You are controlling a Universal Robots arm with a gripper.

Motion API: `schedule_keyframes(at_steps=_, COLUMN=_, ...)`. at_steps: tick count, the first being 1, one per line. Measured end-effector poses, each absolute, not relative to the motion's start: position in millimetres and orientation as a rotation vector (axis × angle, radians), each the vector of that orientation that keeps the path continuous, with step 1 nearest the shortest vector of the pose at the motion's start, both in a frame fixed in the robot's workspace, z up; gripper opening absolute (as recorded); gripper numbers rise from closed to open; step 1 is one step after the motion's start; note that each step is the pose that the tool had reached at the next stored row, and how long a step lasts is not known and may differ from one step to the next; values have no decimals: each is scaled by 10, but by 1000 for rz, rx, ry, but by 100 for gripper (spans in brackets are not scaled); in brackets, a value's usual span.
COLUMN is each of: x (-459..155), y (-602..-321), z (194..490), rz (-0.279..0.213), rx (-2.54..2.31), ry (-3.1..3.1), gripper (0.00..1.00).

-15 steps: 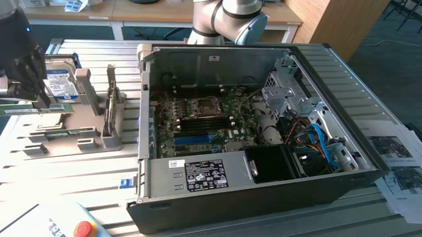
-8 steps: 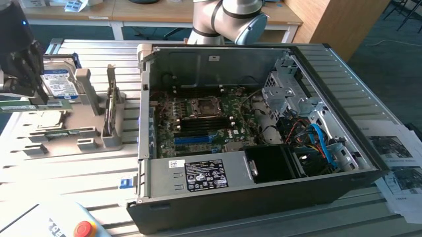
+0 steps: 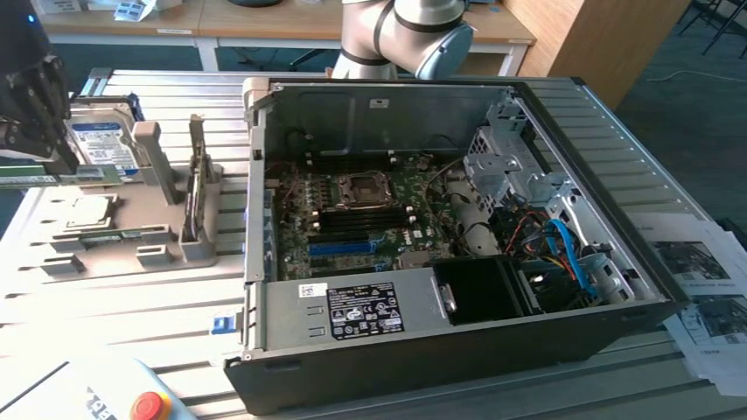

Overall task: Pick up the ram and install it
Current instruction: 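Pick up the ram and move it above insertion slot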

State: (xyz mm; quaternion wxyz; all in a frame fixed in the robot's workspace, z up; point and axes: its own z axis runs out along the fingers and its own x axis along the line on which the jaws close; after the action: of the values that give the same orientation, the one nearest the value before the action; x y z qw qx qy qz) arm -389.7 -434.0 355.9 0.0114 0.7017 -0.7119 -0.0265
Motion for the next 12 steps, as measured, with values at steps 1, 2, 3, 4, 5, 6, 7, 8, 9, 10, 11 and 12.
schedule_keyframes(at_steps=1, x=-3897, y=-4340, z=3574, rz=-83, rx=2189, ry=-2221, gripper=12)
schedule_keyframes(at_steps=2, x=-3896, y=-4340, z=3589, rz=-83, rx=2189, ry=-2220, gripper=12)
schedule_keyframes(at_steps=3, x=-3897, y=-4340, z=3606, rz=-83, rx=2189, ry=-2221, gripper=12)
schedule_keyframes(at_steps=4, x=-3897, y=-4340, z=3624, rz=-83, rx=2188, ry=-2220, gripper=12)
schedule_keyframes(at_steps=5, x=-3897, y=-4340, z=3636, rz=-83, rx=2189, ry=-2220, gripper=12)
schedule_keyframes(at_steps=6, x=-3896, y=-4340, z=3650, rz=-83, rx=2189, ry=-2220, gripper=12)
schedule_keyframes(at_steps=7, x=-3896, y=-4340, z=3667, rz=-83, rx=2189, ry=-2220, gripper=12)
schedule_keyframes(at_steps=8, x=-3897, y=-4340, z=3684, rz=-83, rx=2189, ry=-2220, gripper=12)
schedule_keyframes(at_steps=9, x=-3897, y=-4340, z=3701, rz=-83, rx=2189, ry=-2221, gripper=12)
schedule_keyframes(at_steps=10, x=-3897, y=-4340, z=3719, rz=-83, rx=2189, ry=-2220, gripper=12)
schedule_keyframes(at_steps=11, x=-3897, y=-4340, z=3738, rz=-83, rx=2188, ry=-2220, gripper=12)
schedule_keyframes(at_steps=12, x=-3897, y=-4340, z=3756, rz=-83, rx=2188, ry=-2220, gripper=12)
